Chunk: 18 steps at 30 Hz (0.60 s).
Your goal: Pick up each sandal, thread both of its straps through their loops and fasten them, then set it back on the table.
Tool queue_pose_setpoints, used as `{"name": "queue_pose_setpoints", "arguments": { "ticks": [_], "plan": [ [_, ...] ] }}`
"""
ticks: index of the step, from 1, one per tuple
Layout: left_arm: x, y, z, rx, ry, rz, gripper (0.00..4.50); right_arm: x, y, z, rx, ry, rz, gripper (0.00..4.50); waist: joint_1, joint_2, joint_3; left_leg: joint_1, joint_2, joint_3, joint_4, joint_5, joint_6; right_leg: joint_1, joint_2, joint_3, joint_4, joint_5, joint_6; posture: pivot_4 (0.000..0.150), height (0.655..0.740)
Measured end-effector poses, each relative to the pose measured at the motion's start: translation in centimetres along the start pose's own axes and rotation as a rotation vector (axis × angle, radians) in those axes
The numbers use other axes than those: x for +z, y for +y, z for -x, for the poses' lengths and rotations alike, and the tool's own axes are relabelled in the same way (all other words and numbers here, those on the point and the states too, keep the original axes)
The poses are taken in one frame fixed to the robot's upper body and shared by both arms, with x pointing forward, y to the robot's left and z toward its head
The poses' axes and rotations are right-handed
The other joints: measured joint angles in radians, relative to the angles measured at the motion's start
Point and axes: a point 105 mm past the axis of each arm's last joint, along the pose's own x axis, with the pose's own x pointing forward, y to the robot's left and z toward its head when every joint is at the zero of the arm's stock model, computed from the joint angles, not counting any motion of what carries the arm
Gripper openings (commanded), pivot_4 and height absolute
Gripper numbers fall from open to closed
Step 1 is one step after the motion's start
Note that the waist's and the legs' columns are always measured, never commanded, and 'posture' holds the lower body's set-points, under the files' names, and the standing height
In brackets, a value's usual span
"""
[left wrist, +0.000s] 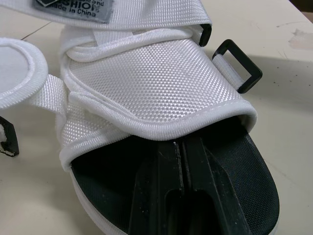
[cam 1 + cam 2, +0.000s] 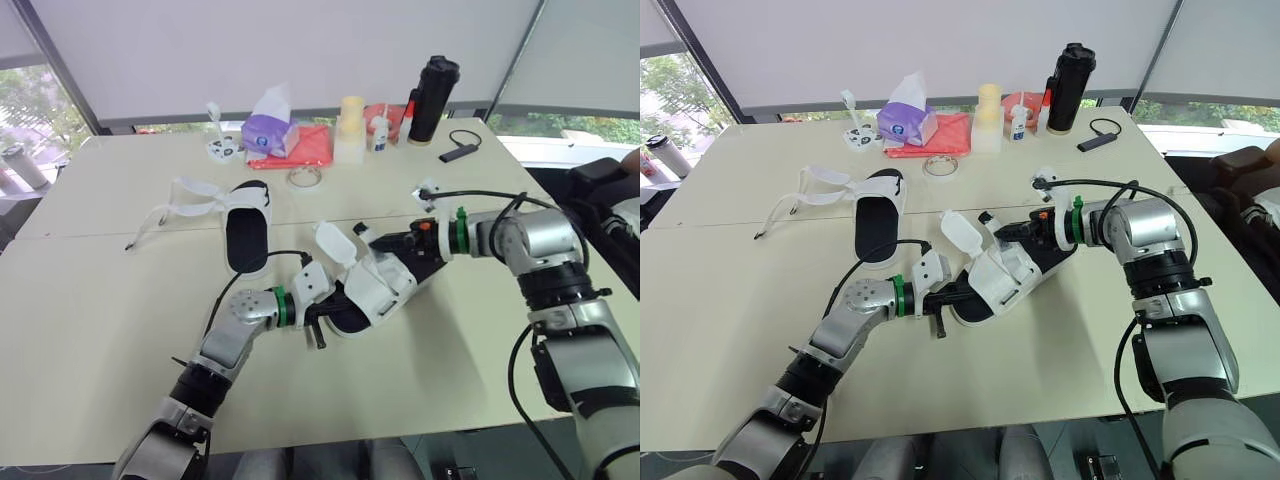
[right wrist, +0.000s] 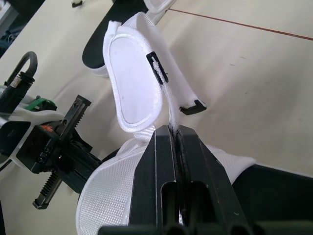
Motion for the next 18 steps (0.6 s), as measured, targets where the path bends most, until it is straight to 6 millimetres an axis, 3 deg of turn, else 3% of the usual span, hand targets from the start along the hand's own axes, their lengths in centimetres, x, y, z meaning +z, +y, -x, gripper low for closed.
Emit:
{"name": "queue_pose_setpoints", "arguments": {
  "ticks": [14, 18],
  "plan": [
    [-0.1, -0.2, 0.2, 0.021, -0.003, 0.006, 0.0, -0.7, -0.4, -1.5, 0.005, 0.101, 0.102, 0.04, -0.002, 0.001, -0.001, 0.002, 0.0, 0.0, 0.0, 0.0, 0.0, 0.001, 0.0, 0.0, 0.001, 0.0, 0.0, 0.15, 0.74],
    [-0.1, -0.2, 0.2, 0.021, -0.004, 0.006, 0.0, -0.9, -0.5, -1.5, -0.004, 0.119, 0.113, 1.38, -0.002, 0.001, -0.001, 0.002, 0.0, 0.0, 0.0, 0.0, 0.0, 0.001, 0.0, 0.0, 0.001, 0.0, 0.0, 0.15, 0.74]
  ]
}}
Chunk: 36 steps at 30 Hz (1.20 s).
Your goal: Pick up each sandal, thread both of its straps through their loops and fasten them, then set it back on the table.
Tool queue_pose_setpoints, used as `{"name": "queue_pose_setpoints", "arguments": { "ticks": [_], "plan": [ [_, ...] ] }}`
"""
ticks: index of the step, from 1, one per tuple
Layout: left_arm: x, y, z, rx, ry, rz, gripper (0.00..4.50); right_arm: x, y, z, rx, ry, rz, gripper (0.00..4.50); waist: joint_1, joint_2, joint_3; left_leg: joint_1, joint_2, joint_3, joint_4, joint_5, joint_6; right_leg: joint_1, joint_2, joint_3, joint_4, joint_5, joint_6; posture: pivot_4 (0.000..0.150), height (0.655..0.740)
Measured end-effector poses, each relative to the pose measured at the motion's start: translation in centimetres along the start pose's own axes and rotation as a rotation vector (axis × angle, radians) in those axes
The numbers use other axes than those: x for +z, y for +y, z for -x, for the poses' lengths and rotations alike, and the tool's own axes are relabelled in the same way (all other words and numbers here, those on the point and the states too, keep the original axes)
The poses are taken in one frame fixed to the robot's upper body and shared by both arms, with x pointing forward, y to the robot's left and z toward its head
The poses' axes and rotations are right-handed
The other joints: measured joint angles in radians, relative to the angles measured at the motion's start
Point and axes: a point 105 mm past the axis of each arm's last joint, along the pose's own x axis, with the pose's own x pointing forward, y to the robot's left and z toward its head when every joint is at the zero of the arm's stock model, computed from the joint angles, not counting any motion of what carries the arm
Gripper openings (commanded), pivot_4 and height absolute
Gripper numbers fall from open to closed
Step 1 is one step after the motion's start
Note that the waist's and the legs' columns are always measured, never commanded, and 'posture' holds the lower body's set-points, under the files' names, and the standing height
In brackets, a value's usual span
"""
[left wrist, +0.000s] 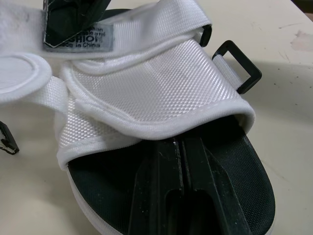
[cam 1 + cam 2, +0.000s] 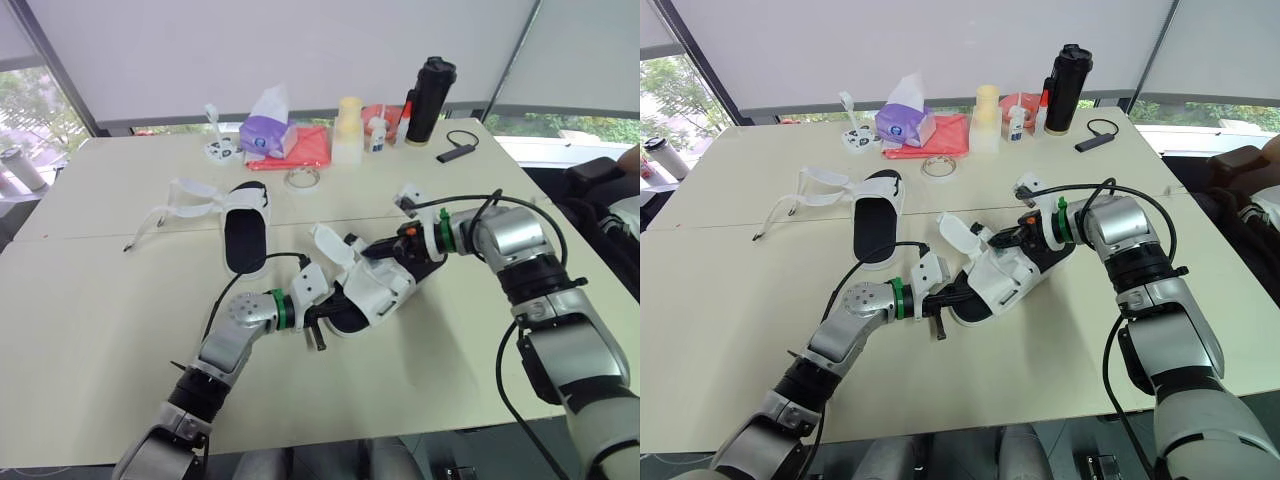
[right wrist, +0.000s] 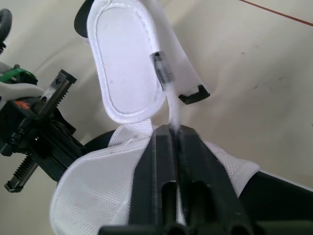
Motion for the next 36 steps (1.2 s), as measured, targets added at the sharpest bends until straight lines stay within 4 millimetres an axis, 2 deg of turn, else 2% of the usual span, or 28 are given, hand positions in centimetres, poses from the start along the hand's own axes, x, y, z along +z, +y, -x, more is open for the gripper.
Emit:
{"name": "queue_pose_setpoints", "arguments": {
  "ticks": [1, 3, 6, 13, 16, 18, 21, 23, 27, 36],
  "plan": [
    [0.0, 0.0, 0.0, -0.001, 0.0, 0.0, 0.0, -0.1, -0.1, 0.0, -0.011, 0.005, 0.001, 1.85, 0.0, 0.0, 0.0, 0.0, 0.0, 0.0, 0.0, 0.0, 0.0, 0.0, 0.0, 0.0, 0.0, 0.0, 0.0, 0.15, 0.74],
    [0.0, -0.1, 0.0, -0.003, -0.001, -0.001, 0.0, -0.1, -0.3, 0.1, -0.03, 0.008, 0.004, 3.09, 0.001, 0.0, 0.0, 0.0, 0.0, 0.0, 0.0, 0.0, 0.0, 0.0, 0.0, 0.0, 0.0, 0.0, 0.0, 0.15, 0.74],
    [0.0, -0.1, 0.0, -0.003, -0.001, -0.002, 0.0, -0.1, -0.9, 0.2, -0.08, 0.011, 0.017, 4.44, 0.001, 0.0, 0.0, 0.0, 0.0, 0.0, 0.0, 0.0, 0.0, -0.001, 0.0, 0.0, 0.0, 0.0, 0.0, 0.15, 0.74],
    [0.0, -0.1, 0.0, -0.006, -0.001, -0.002, 0.0, 1.0, -1.6, 1.3, -0.154, -0.053, 0.017, 4.44, 0.002, 0.0, 0.0, -0.001, 0.0, 0.0, 0.0, 0.0, 0.0, -0.001, 0.0, 0.0, 0.0, 0.0, 0.0, 0.15, 0.74],
    [0.1, -0.2, -0.1, -0.012, -0.002, -0.001, 0.0, 1.6, -1.4, 3.7, -0.182, -0.09, 0.01, 4.44, 0.008, 0.001, 0.0, -0.001, 0.0, -0.001, 0.0, 0.0, 0.0, -0.001, 0.0, 0.0, 0.0, 0.0, 0.0, 0.15, 0.74],
    [0.0, -0.2, 0.0, -0.012, 0.002, -0.002, 0.0, 1.1, -1.5, 5.0, -0.204, -0.092, -0.012, 4.44, 0.006, 0.0, 0.0, -0.001, 0.0, 0.0, 0.0, 0.0, 0.0, -0.001, 0.0, 0.0, -0.001, 0.0, 0.0, 0.15, 0.74],
    [0.0, -0.2, 0.0, -0.014, 0.001, -0.004, 0.0, -0.9, -0.9, 5.9, -0.185, -0.063, -0.086, 4.44, 0.005, 0.001, 0.0, -0.001, 0.0, 0.0, -0.001, 0.0, 0.0, -0.001, 0.0, 0.0, 0.0, 0.0, 0.0, 0.15, 0.74],
    [0.0, -0.1, 0.1, -0.016, 0.003, -0.005, 0.0, -2.0, 0.1, 6.1, -0.142, -0.041, -0.128, 4.44, 0.004, 0.001, 0.0, -0.001, 0.0, 0.0, 0.0, 0.0, 0.0, -0.001, 0.0, 0.0, 0.0, 0.0, 0.0, 0.15, 0.74],
    [0.0, -0.1, 0.1, -0.023, 0.005, -0.007, 0.0, -2.9, 1.7, 6.2, -0.087, -0.029, -0.131, 4.44, 0.005, 0.001, 0.0, -0.001, 0.0, 0.0, 0.0, 0.0, 0.0, -0.001, 0.0, 0.0, 0.0, 0.0, 0.0, 0.15, 0.74],
    [0.2, 0.0, 0.1, -0.037, 0.01, -0.015, 0.0, -4.5, 3.0, 5.0, -0.006, -0.015, -0.172, 4.44, 0.005, 0.001, 0.0, -0.001, 0.0, 0.0, 0.0, 0.0, 0.0, -0.001, 0.0, 0.0, 0.0, 0.0, 0.0, 0.15, 0.74]
  ]
}}
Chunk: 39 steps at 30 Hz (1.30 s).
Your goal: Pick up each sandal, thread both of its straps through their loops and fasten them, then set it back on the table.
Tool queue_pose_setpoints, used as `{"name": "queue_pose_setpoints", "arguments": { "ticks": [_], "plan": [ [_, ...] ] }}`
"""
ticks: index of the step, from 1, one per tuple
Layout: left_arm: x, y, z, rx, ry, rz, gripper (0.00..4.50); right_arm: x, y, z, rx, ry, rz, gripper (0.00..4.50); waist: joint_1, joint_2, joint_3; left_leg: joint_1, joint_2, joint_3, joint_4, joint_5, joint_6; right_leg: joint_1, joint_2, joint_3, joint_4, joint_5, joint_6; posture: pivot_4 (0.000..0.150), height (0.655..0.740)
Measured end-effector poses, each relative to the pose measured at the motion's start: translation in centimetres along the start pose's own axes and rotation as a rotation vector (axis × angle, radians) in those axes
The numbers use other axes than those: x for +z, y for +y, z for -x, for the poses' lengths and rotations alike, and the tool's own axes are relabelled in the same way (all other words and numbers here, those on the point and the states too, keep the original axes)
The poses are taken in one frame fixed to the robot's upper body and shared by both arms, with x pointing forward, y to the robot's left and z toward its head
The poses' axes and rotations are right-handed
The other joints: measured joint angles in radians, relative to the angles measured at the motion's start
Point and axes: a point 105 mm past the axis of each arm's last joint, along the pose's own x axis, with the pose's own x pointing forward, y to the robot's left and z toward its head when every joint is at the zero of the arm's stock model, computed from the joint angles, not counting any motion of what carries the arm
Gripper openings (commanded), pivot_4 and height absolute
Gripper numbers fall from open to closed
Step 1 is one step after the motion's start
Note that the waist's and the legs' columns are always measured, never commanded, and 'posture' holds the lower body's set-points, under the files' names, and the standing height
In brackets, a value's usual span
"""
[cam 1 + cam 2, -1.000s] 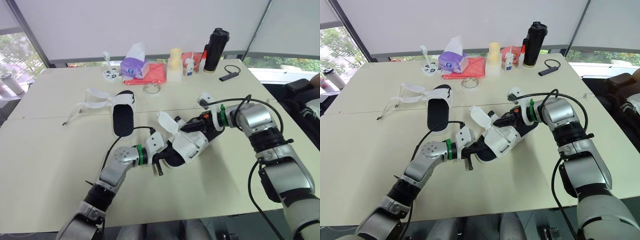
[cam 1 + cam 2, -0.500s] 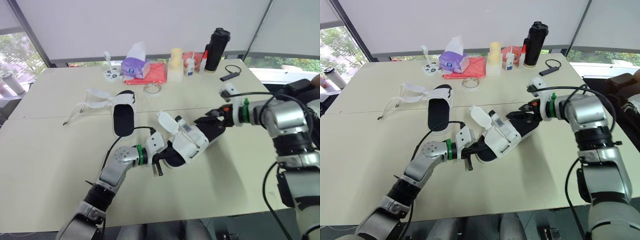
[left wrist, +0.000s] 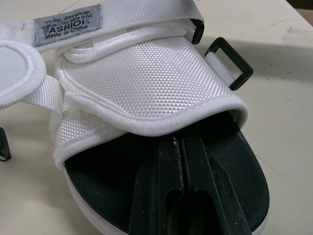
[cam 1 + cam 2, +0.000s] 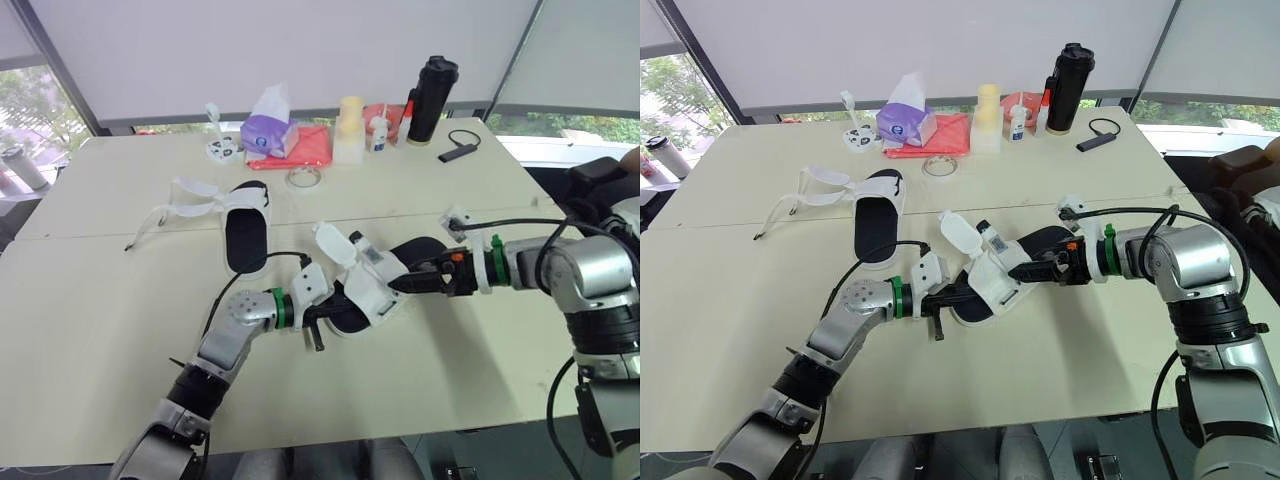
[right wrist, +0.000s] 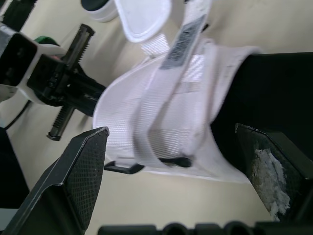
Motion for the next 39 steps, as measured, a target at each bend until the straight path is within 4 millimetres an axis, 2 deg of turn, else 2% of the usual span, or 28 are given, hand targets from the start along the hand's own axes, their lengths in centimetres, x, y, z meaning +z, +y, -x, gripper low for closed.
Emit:
{"name": "queue_pose_setpoints", "arguments": {
  "ticks": [5, 17, 21, 26, 30, 34, 39],
  "plan": [
    [-0.2, 0.2, 0.4, 0.003, 0.014, -0.006, 0.0, -0.7, 0.7, -0.7, 0.022, 0.013, 0.036, 4.44, 0.0, 0.0, 0.0, 0.0, 0.0, 0.0, 0.0, 0.0, 0.0, 0.0, 0.0, 0.0, 0.0, 0.0, 0.0, 0.15, 0.74],
    [0.0, 2.1, 1.8, 0.043, 0.046, -0.019, 0.0, -2.2, 5.3, -1.5, 0.171, 0.066, 0.108, 4.44, 0.001, 0.0, 0.0, 0.0, 0.0, 0.0, 0.0, 0.0, 0.0, 0.0, 0.0, 0.0, 0.0, 0.0, 0.0, 0.15, 0.74],
    [0.5, 2.8, 2.0, 0.054, 0.042, -0.032, 0.0, -2.6, 5.5, -1.7, 0.156, 0.072, 0.115, 4.44, 0.001, 0.0, 0.0, 0.0, 0.0, 0.0, 0.0, 0.0, 0.0, 0.0, 0.0, 0.0, 0.0, 0.0, 0.0, 0.15, 0.74],
    [0.4, 2.7, 2.4, 0.033, 0.052, -0.035, 0.0, -3.0, 5.6, -2.0, 0.15, 0.076, 0.102, 4.44, 0.001, 0.0, 0.0, 0.0, 0.0, 0.0, 0.0, 0.0, 0.0, 0.0, 0.0, 0.0, 0.0, 0.0, 0.0, 0.15, 0.74],
    [0.7, 2.1, 3.4, -0.024, 0.059, -0.018, 0.0, -3.0, 5.5, -2.2, 0.131, 0.068, 0.102, 4.44, -0.001, 0.0, 0.0, 0.0, 0.0, 0.0, 0.0, 0.0, 0.0, 0.0, 0.0, 0.0, 0.0, 0.0, 0.0, 0.15, 0.74],
    [0.5, 1.0, 5.2, -0.1, 0.104, 0.008, 0.0, -3.1, 5.4, -2.4, 0.118, 0.063, 0.099, 4.44, -0.002, 0.0, 0.0, 0.0, 0.001, 0.0, 0.0, 0.0, 0.0, 0.0, 0.0, 0.0, 0.0, 0.0, 0.0, 0.15, 0.74],
    [0.2, 0.2, 5.2, -0.11, 0.114, 0.029, 0.0, -3.0, 5.4, -2.6, 0.115, 0.053, 0.101, 4.44, 0.003, 0.0, 0.0, 0.0, 0.0, 0.0, 0.0, 0.0, 0.0, 0.0, 0.0, 0.0, -0.001, -0.002, -0.003, 0.15, 0.74]
  ]
}}
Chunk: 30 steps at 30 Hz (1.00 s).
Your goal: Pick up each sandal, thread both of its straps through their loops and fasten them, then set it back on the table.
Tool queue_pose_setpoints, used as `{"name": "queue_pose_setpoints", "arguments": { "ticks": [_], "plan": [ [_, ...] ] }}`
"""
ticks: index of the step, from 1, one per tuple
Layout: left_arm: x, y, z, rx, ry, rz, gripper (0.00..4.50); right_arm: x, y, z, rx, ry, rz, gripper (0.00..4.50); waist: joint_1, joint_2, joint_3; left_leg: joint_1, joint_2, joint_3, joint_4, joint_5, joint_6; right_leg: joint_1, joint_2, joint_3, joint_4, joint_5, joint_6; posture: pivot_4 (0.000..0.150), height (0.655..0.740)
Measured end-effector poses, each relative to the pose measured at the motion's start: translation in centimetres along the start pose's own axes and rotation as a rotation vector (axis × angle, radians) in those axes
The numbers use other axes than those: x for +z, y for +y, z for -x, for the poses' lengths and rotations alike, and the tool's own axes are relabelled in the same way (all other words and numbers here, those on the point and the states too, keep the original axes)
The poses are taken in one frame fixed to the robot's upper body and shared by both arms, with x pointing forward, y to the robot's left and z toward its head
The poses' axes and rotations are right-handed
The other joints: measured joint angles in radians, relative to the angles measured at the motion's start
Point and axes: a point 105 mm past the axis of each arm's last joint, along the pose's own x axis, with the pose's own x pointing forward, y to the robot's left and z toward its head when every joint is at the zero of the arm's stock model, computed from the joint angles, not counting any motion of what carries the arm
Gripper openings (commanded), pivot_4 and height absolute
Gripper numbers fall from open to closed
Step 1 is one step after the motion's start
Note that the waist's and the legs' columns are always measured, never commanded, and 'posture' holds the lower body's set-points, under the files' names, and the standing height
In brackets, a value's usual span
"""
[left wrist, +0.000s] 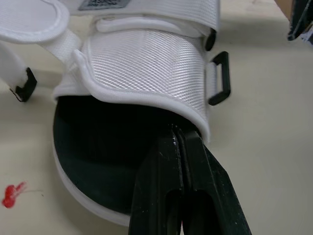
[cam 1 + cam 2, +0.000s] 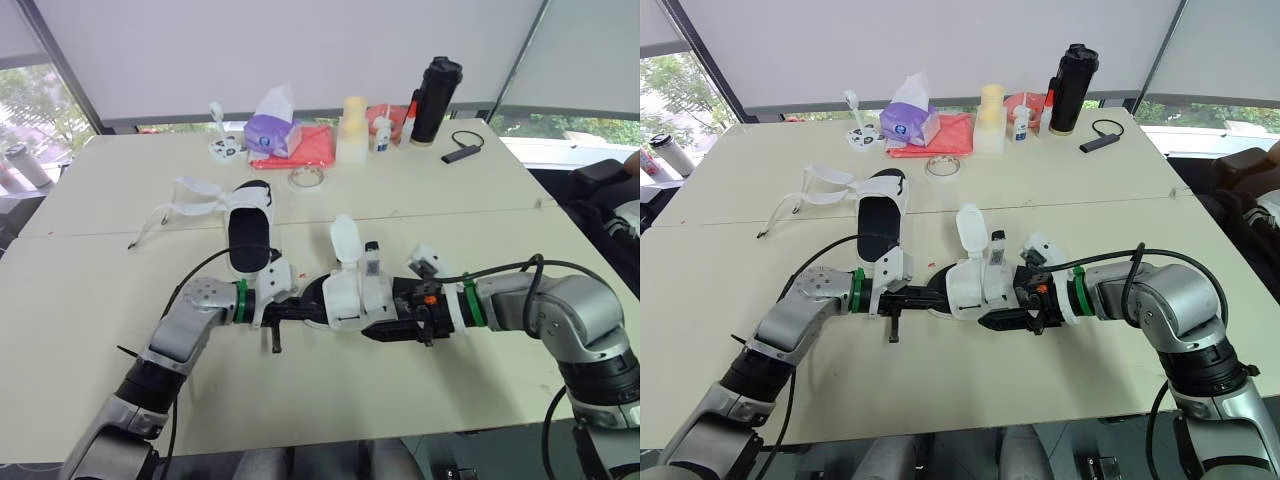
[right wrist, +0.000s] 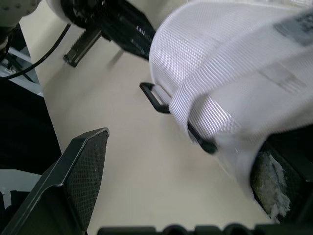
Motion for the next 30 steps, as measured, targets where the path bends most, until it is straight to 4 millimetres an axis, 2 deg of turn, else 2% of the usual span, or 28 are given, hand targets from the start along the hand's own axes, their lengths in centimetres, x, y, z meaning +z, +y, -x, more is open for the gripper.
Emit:
{"name": "queue_pose_setpoints", "arguments": {
  "ticks": [9, 19, 30],
  "plan": [
    [0.4, 0.8, -1.1, 0.11, -0.014, -0.055, 0.0, 0.2, -0.2, -0.1, -0.02, -0.014, 0.0, 4.44, -0.001, 0.0, 0.0, 0.0, 0.0, 0.0, 0.0, 0.0, 0.0, 0.0, 0.0, 0.0, 0.0, 0.001, 0.003, 0.15, 0.74],
    [0.0, 2.0, -1.3, 0.203, -0.027, -0.031, 0.0, 0.5, 0.1, -0.1, -0.018, -0.041, -0.02, 4.44, -0.002, 0.0, 0.0, 0.0, 0.0, 0.0, 0.0, 0.0, 0.0, 0.0, 0.0, 0.0, 0.0, 0.002, 0.003, 0.15, 0.74],
    [0.5, 2.8, -1.4, 0.214, -0.041, -0.046, 0.0, 0.4, 0.6, -0.4, -0.009, -0.048, -0.015, 4.44, -0.002, 0.0, 0.0, 0.0, 0.0, 0.0, 0.0, 0.0, 0.0, 0.0, 0.0, 0.0, 0.001, 0.002, 0.003, 0.15, 0.74]
  ]
}}
